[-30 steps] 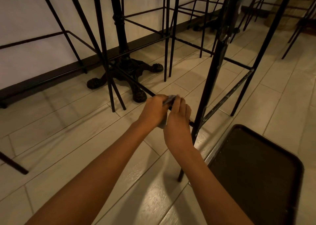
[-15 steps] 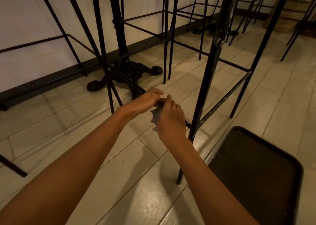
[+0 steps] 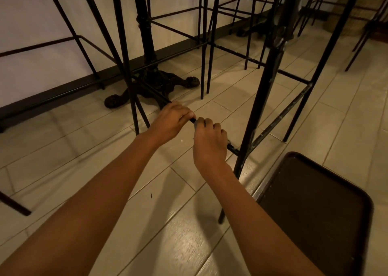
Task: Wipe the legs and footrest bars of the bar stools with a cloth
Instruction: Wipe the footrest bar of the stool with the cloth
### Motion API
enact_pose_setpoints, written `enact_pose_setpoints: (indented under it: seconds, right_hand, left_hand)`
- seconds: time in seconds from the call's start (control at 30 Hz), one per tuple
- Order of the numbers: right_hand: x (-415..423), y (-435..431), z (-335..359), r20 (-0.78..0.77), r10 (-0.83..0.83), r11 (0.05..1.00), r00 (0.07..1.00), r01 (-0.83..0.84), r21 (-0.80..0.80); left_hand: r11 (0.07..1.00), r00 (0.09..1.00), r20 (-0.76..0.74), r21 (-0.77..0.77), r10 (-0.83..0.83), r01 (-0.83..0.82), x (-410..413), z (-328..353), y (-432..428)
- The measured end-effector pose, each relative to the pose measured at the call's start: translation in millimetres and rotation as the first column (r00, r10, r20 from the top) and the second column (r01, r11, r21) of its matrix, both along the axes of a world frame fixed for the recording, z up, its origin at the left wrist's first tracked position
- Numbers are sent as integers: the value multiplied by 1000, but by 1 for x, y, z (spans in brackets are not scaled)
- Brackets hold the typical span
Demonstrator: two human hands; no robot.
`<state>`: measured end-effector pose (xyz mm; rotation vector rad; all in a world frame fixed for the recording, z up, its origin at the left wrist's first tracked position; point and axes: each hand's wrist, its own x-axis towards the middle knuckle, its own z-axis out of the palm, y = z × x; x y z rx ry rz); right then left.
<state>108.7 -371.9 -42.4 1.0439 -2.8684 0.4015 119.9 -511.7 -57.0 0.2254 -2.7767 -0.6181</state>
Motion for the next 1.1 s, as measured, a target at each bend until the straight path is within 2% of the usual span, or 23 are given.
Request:
enact_pose_setpoints:
  seconds: [0.23,0.37,0.47,0.57,0.73,0.87,1.1]
  right_hand:
    - [9,18,-8,-52,-51,998,997,52,33]
    - [8,14,-7,-87,-99,994,991,102,25]
    - [4,11,-5,-30,-48,998,998,49,34]
    - [4,15,-5,-38,-30,998,999,33,57]
    - [6,23,-6,-49,-70,987,996,77,140]
    - [7,18,-6,-53,-90,987,995,96,132]
    - [8,19,-9,-68,-69,995,995,74,69]
  left_hand:
    - [995,998,23,-84,50,-48,2,-5,5]
    - [981,995,-77,-182,57,-70,4,-3,17]
    - [984,994,-86,-163,61,-74,4,-4,20]
    - [989,994,-60,-112,90,-96,1,-8,16]
    - [991,993,-11,-56,120,-120,0,-10,13]
    - [984,989,-10,-95,151,-151,2,-7,19]
    - [979,993,40,-175,111,-103,8,-2,34]
